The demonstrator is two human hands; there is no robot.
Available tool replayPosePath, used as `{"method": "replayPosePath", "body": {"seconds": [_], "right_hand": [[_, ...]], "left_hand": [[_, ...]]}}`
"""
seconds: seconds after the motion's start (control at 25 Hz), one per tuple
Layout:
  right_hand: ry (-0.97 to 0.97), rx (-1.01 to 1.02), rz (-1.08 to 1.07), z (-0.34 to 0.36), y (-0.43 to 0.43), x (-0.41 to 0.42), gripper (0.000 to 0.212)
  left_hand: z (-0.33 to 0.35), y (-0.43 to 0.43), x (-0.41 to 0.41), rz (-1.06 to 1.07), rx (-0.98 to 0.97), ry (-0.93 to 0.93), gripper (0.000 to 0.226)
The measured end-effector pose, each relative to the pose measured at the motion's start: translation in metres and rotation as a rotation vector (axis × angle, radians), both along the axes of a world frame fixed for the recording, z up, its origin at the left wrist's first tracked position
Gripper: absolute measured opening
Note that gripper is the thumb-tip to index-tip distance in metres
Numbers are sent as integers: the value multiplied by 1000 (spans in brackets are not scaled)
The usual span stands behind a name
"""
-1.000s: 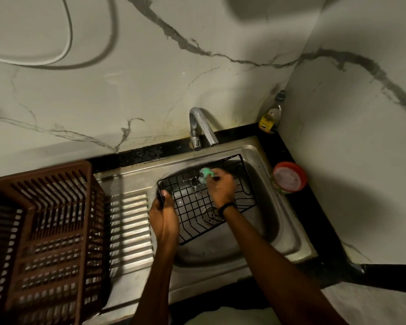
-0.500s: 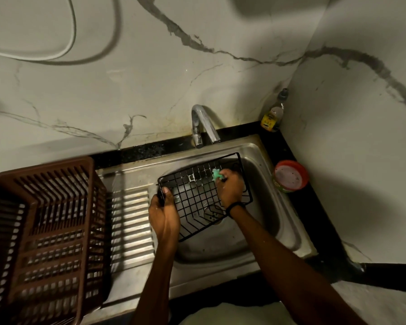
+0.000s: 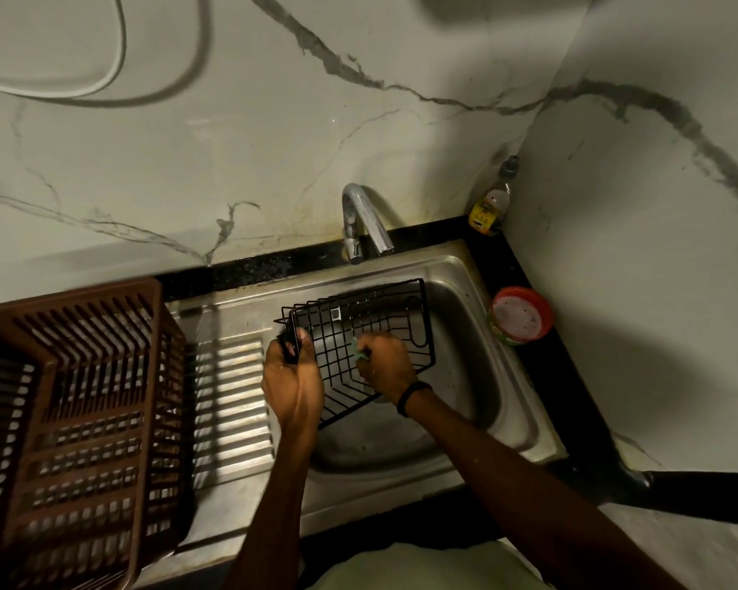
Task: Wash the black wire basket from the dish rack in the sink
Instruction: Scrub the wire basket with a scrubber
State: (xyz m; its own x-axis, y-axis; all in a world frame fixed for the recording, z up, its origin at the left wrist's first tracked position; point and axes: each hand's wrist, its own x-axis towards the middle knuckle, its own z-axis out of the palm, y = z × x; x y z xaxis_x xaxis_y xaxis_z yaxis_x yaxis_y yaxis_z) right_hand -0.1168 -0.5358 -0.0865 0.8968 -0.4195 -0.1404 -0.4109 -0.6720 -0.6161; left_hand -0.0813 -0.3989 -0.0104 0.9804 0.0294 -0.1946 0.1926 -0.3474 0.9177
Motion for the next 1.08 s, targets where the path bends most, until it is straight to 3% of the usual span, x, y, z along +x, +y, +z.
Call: {"method": "replayPosePath", "body": {"seconds": [0.2,0.32,0.4,0.48,0.64,0.76,0.84,0.88,0.96,1.08], "right_hand": [[-127,-54,-361,16,-39,-2,15],[40,-285,-107,8,-35,-1,35],[248,-301,1,7,-24,-2,28],[365,-304,39,6,-15,-3,24],[228,-115,-13,10,12,3,14],[98,27,269,22,21,-3,12],[117,-34,427,27,7,-15,14],[134,-109,382,25,-5,-23,15],[127,-217,73,16,-35,-40,13],[43,-52,-344,-2,-61,-55,23]], "left_hand": [[11,3,-8,5,-41,-19,27],[13,-2,-12,-29,-69,-50,57],[14,-3,-14,-22,-89,-64,72],[15,-3,-15,-28,-73,-71,72],[18,-4,-10,-11,0,-71,36],[22,-4,-8,-45,97,-60,34],[23,1,-7,-52,139,-55,34],[24,5,-6,-54,155,-51,33],[26,10,-2,-87,210,-62,32],[33,14,8,-134,276,-67,36]]}}
